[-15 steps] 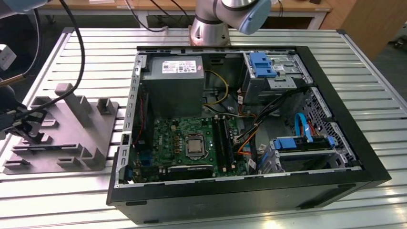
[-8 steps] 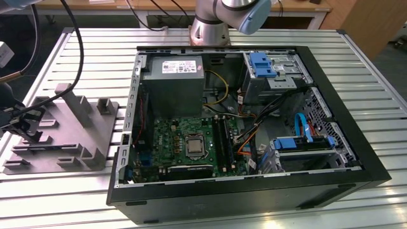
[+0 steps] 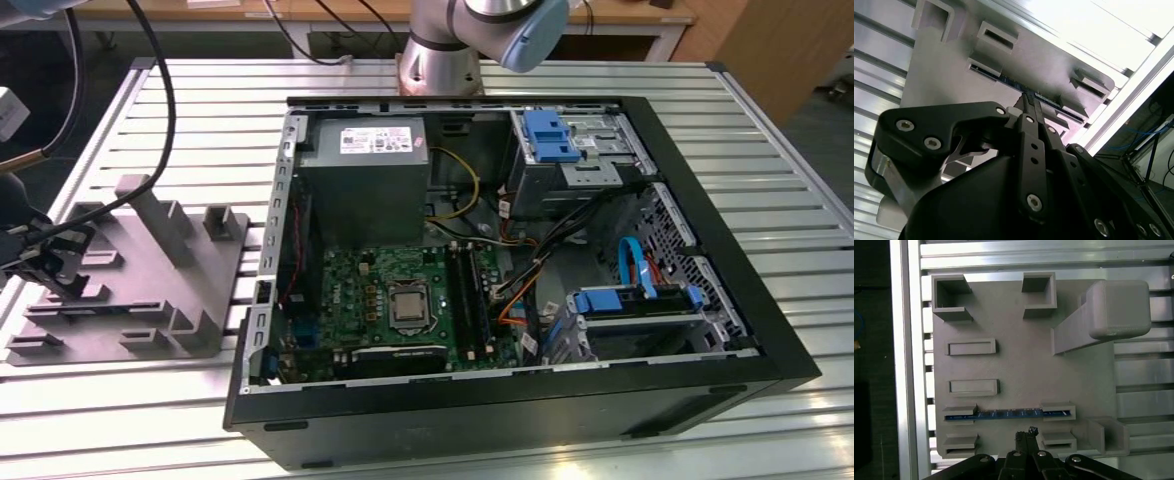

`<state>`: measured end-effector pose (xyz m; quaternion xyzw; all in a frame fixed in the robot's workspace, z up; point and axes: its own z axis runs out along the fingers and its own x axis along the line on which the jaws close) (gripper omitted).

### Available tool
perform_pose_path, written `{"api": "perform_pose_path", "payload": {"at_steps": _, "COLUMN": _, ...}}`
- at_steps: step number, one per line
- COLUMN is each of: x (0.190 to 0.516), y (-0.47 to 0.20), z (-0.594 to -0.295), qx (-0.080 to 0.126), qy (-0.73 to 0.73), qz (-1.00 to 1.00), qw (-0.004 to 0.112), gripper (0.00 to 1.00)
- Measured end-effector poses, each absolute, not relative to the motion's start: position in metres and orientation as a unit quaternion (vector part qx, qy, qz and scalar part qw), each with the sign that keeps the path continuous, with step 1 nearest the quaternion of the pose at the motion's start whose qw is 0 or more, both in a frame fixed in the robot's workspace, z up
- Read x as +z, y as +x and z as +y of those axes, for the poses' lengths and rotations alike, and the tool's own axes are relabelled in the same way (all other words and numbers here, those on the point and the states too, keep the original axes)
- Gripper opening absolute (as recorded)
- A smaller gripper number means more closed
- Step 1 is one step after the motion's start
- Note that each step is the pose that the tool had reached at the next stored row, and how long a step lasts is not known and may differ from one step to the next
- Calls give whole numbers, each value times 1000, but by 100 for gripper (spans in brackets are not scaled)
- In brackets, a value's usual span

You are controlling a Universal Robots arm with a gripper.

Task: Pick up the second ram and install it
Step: 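Pick up the second ram and move it above second insertion slot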

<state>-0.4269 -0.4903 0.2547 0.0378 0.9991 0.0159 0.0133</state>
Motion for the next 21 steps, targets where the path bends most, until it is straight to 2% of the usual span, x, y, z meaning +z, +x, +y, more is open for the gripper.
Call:
{"api": "perform_pose_path", "payload": {"at_steps": 7, "x": 255, "y": -427, "z": -490, "qx": 16, "qy": 29, "qz": 999, "qw": 13, "gripper": 11}}
{"api": "perform_pose_path", "payload": {"at_steps": 21, "x": 251, "y": -427, "z": -490, "qx": 17, "qy": -98, "qz": 995, "qw": 11, "gripper": 11}}
